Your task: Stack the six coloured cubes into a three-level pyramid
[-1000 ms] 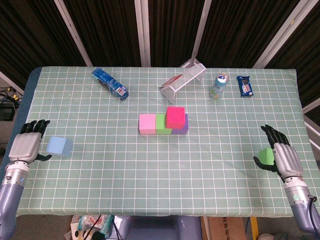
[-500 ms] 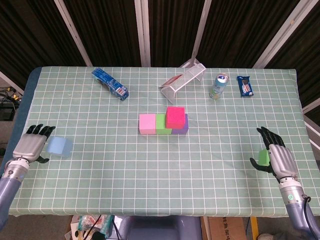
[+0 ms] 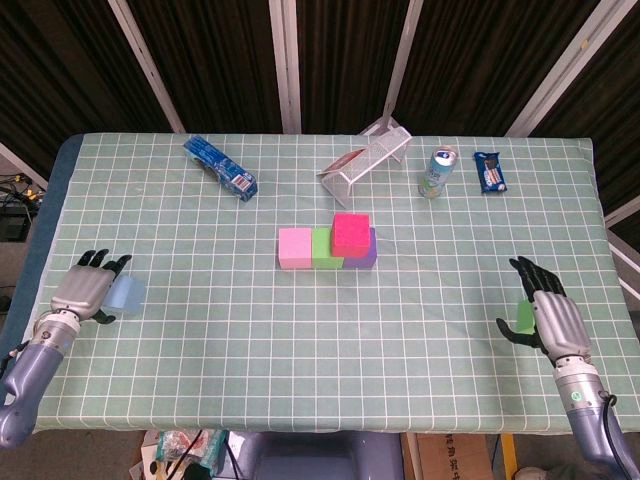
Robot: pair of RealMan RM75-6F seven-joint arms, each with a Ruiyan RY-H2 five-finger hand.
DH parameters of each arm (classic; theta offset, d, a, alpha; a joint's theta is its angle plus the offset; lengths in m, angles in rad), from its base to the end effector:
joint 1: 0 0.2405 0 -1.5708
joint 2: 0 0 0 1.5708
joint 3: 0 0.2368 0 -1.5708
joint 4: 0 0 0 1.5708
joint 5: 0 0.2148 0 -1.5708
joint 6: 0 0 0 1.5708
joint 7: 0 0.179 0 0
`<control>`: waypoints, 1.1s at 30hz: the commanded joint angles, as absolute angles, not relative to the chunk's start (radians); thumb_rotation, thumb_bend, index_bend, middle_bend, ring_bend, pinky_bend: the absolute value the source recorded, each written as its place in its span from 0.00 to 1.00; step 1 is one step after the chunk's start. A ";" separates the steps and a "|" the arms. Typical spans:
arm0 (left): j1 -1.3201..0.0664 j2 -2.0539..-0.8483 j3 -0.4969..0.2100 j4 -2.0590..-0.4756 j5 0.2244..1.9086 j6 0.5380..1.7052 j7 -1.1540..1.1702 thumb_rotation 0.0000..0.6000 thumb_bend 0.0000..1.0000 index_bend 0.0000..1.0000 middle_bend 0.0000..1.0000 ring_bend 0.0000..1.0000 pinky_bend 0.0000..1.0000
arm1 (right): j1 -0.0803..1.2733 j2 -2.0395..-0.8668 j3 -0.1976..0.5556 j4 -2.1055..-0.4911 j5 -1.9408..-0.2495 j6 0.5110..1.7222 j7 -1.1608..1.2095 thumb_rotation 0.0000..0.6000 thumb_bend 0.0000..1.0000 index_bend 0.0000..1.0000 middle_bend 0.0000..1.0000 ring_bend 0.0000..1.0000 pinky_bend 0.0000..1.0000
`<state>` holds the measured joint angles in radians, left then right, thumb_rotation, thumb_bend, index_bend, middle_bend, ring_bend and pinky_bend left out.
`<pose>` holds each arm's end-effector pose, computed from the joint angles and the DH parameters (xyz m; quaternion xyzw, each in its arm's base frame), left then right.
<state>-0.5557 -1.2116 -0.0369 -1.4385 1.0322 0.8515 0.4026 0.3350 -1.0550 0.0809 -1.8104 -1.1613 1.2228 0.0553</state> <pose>-0.3049 0.3393 0.0672 -0.7381 -0.3785 -0.1453 0.5393 -0.2621 -0.2784 0.1218 0.5580 -0.5203 0.3901 0.5155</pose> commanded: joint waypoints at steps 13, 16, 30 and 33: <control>-0.574 -1.159 -0.096 -1.583 1.006 0.915 0.387 1.00 0.26 0.00 0.47 0.07 0.08 | 0.319 -1.048 0.099 -1.811 -1.177 1.210 0.076 1.00 0.35 0.00 0.00 0.00 0.02; -0.599 -1.148 -0.122 -1.612 0.984 0.920 0.405 1.00 0.26 0.00 0.47 0.07 0.08 | 0.317 -1.047 0.103 -1.808 -1.177 1.204 0.082 1.00 0.35 0.00 0.00 0.00 0.02; -0.841 -1.300 -0.231 -1.583 0.638 0.900 0.634 1.00 0.26 0.00 0.46 0.07 0.08 | 0.308 -1.044 0.119 -1.812 -1.185 1.195 0.090 1.00 0.35 0.00 0.00 0.00 0.02; -0.889 -1.333 -0.228 -1.554 0.560 0.906 0.689 1.00 0.26 0.00 0.46 0.07 0.08 | 0.305 -1.042 0.123 -1.812 -1.186 1.196 0.097 1.00 0.35 0.00 0.00 0.00 0.02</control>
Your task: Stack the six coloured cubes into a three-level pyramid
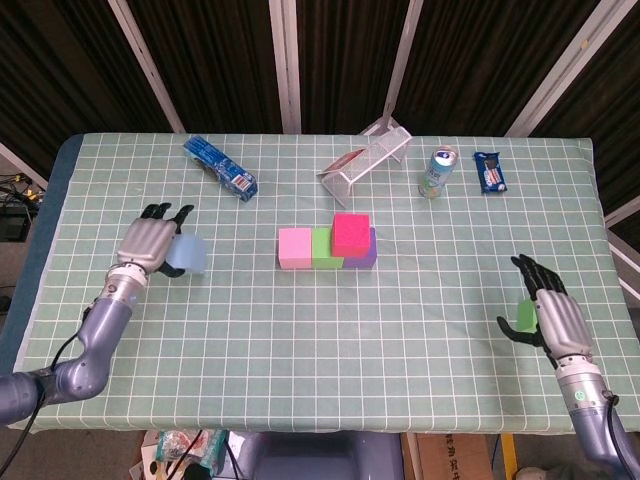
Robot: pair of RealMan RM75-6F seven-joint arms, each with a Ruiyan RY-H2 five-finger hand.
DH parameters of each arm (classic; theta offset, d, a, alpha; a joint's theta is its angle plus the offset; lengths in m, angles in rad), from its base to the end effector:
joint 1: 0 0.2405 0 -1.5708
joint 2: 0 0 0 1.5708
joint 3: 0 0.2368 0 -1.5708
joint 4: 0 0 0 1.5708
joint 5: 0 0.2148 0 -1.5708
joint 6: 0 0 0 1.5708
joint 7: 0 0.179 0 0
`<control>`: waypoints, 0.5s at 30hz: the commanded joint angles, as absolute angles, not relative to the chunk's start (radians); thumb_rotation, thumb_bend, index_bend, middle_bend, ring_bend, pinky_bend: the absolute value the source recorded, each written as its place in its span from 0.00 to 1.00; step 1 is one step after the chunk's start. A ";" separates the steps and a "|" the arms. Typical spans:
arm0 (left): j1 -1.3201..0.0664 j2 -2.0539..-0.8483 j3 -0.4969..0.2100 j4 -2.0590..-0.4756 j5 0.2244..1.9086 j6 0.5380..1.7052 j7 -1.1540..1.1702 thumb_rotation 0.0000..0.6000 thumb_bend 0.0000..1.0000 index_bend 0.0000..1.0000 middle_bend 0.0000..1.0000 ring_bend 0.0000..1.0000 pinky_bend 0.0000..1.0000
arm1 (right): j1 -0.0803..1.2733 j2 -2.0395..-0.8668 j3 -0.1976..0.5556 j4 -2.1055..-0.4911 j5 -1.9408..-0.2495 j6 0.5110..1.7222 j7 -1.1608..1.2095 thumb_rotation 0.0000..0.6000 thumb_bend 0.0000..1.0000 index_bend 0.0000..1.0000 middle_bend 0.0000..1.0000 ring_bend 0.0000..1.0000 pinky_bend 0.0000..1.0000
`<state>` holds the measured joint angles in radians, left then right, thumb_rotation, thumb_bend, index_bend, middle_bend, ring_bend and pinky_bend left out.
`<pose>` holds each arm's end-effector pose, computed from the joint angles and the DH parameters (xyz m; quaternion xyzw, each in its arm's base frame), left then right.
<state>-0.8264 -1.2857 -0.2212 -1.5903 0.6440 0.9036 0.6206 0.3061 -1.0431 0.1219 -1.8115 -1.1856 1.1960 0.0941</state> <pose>-0.1669 0.4088 0.0479 -0.7081 -0.3971 -0.2540 0.5257 -0.2612 -0.2799 0.1267 0.5492 -0.5270 0.4032 0.5080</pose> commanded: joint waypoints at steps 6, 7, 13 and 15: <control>-0.948 -1.402 -0.222 -1.494 0.439 0.914 0.738 1.00 0.26 0.00 0.44 0.07 0.08 | 0.301 -1.037 0.127 -1.817 -1.193 1.191 0.103 1.00 0.35 0.00 0.00 0.00 0.02; -0.956 -1.410 -0.220 -1.486 0.430 0.916 0.744 1.00 0.26 0.00 0.44 0.07 0.08 | 0.301 -1.037 0.128 -1.817 -1.193 1.189 0.104 1.00 0.35 0.00 0.00 0.00 0.02; -0.979 -1.444 -0.211 -1.446 0.408 0.911 0.742 1.00 0.26 0.00 0.41 0.07 0.08 | 0.300 -1.039 0.130 -1.813 -1.193 1.180 0.105 1.00 0.35 0.00 0.00 0.00 0.02; -0.981 -1.454 -0.204 -1.434 0.410 0.910 0.738 1.00 0.23 0.00 0.37 0.07 0.08 | 0.299 -1.041 0.130 -1.812 -1.193 1.177 0.104 1.00 0.35 0.00 0.00 0.00 0.02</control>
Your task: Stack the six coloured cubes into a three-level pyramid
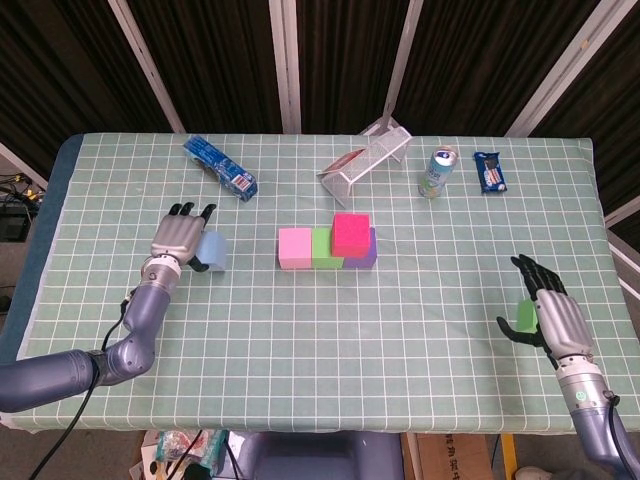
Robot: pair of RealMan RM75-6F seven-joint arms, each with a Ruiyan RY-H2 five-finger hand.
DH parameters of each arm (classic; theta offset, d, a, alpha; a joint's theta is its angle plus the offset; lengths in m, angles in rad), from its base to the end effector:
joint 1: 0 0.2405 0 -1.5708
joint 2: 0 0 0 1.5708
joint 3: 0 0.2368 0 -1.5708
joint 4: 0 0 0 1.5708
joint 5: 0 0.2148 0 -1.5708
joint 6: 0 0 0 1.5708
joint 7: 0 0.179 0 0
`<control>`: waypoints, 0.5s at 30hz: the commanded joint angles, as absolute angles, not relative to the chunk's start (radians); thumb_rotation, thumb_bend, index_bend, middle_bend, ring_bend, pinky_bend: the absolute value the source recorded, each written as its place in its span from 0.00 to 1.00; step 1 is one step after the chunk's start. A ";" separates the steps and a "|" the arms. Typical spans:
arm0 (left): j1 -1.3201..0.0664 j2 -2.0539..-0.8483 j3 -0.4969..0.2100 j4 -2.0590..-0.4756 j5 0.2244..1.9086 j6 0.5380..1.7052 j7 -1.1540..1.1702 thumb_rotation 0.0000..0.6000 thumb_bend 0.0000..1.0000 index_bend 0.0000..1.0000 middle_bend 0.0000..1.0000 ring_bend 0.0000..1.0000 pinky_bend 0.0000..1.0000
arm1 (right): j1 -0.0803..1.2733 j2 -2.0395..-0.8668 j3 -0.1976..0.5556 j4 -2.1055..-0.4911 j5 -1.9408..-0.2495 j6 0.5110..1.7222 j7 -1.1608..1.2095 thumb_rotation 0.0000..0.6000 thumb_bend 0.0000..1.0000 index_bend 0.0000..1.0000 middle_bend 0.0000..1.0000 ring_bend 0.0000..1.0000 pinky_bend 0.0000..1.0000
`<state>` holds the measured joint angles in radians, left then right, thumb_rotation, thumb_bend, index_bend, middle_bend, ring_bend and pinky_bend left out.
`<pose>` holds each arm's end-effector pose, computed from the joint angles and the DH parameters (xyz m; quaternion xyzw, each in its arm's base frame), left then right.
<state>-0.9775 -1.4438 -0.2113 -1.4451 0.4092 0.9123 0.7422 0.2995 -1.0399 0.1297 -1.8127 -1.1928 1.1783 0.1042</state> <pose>-0.1469 0.4309 0.0074 -0.7041 -0.4140 -0.2222 0.5325 -0.2613 -0.2794 0.1255 0.5497 -0.5320 0.4026 0.5027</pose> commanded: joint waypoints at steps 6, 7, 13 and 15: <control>-0.979 -1.466 -0.188 -1.419 0.411 0.912 0.725 1.00 0.15 0.00 0.23 0.07 0.08 | 0.297 -1.043 0.132 -1.811 -1.193 1.175 0.100 1.00 0.35 0.00 0.00 0.00 0.02; -0.978 -1.464 -0.186 -1.420 0.408 0.912 0.725 1.00 0.14 0.00 0.21 0.07 0.08 | 0.297 -1.043 0.132 -1.811 -1.192 1.174 0.099 1.00 0.35 0.00 0.00 0.00 0.02; -0.965 -1.439 -0.167 -1.430 0.443 0.901 0.700 1.00 0.13 0.00 0.19 0.06 0.08 | 0.295 -1.046 0.133 -1.812 -1.194 1.171 0.094 1.00 0.35 0.00 0.00 0.00 0.02; -0.959 -1.430 -0.158 -1.431 0.473 0.892 0.686 1.00 0.13 0.00 0.18 0.06 0.08 | 0.295 -1.047 0.132 -1.813 -1.194 1.169 0.092 1.00 0.35 0.00 0.00 0.00 0.02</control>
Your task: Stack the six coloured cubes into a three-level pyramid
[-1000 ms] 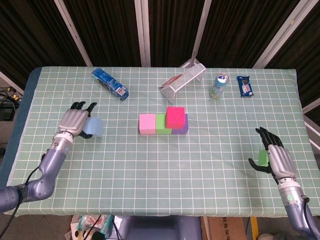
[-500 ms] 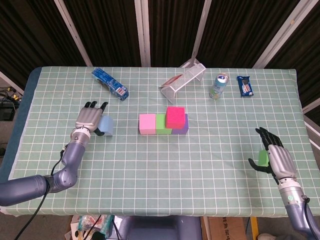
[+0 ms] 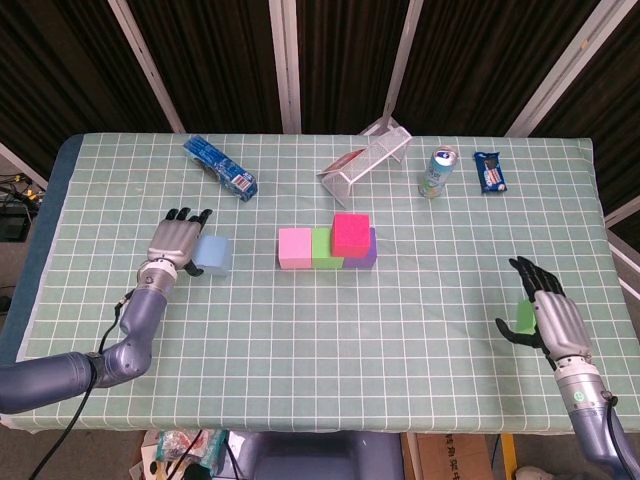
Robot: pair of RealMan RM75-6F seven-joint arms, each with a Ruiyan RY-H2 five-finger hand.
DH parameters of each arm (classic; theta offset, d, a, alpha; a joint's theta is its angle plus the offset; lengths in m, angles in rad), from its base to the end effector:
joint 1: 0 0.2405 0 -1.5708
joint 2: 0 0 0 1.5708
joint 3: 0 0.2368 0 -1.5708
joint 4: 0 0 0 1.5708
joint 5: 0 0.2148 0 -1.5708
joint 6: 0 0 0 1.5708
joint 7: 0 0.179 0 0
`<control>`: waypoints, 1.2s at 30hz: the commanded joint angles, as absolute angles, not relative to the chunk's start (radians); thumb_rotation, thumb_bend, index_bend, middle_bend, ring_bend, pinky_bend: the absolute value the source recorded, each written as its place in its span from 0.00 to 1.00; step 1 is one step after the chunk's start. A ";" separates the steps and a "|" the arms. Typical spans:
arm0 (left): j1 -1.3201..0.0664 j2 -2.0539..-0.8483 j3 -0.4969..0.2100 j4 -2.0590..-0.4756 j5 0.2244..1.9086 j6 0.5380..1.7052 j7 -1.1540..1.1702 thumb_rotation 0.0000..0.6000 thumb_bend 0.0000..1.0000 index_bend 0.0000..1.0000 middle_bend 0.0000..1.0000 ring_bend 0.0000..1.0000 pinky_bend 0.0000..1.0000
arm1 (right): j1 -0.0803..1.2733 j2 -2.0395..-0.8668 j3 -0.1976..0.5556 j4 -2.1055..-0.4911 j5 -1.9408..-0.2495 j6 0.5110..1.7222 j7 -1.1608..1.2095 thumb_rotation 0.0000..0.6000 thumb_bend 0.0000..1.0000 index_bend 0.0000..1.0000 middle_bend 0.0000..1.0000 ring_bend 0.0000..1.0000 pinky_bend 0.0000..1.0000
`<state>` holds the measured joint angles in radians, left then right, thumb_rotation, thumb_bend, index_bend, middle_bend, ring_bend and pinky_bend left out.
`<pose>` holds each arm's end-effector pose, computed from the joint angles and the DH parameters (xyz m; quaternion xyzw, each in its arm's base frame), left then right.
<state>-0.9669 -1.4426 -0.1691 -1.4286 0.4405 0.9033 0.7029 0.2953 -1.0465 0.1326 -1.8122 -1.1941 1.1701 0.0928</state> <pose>-0.1605 0.4269 0.0053 -0.7087 -0.4119 -0.2135 0.5316 -0.2615 -0.2785 0.1224 0.5524 -0.5330 0.3987 0.5018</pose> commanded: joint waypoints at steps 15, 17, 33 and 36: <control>-0.921 -1.382 -0.098 -1.351 0.813 0.744 0.495 1.00 0.13 0.00 0.23 0.06 0.08 | 0.291 -1.055 0.133 -1.813 -1.198 1.169 0.078 1.00 0.35 0.00 0.00 0.00 0.02; -0.921 -1.385 -0.094 -1.340 0.826 0.736 0.483 1.00 0.13 0.00 0.23 0.06 0.08 | 0.291 -1.056 0.134 -1.813 -1.199 1.169 0.077 1.00 0.35 0.00 0.00 0.00 0.02; -0.932 -1.433 -0.087 -1.281 0.835 0.718 0.456 1.00 0.24 0.00 0.32 0.06 0.09 | 0.290 -1.058 0.136 -1.807 -1.196 1.159 0.077 1.00 0.35 0.00 0.00 0.00 0.02; -0.931 -1.443 -0.086 -1.273 0.833 0.722 0.455 1.00 0.26 0.00 0.36 0.06 0.09 | 0.290 -1.059 0.136 -1.807 -1.196 1.159 0.075 1.00 0.35 0.00 0.00 0.00 0.02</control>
<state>-0.9312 -1.4414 -0.0863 -1.2746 0.8333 0.7205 0.4560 0.2897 -1.0593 0.1356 -1.8070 -1.1963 1.1585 0.0753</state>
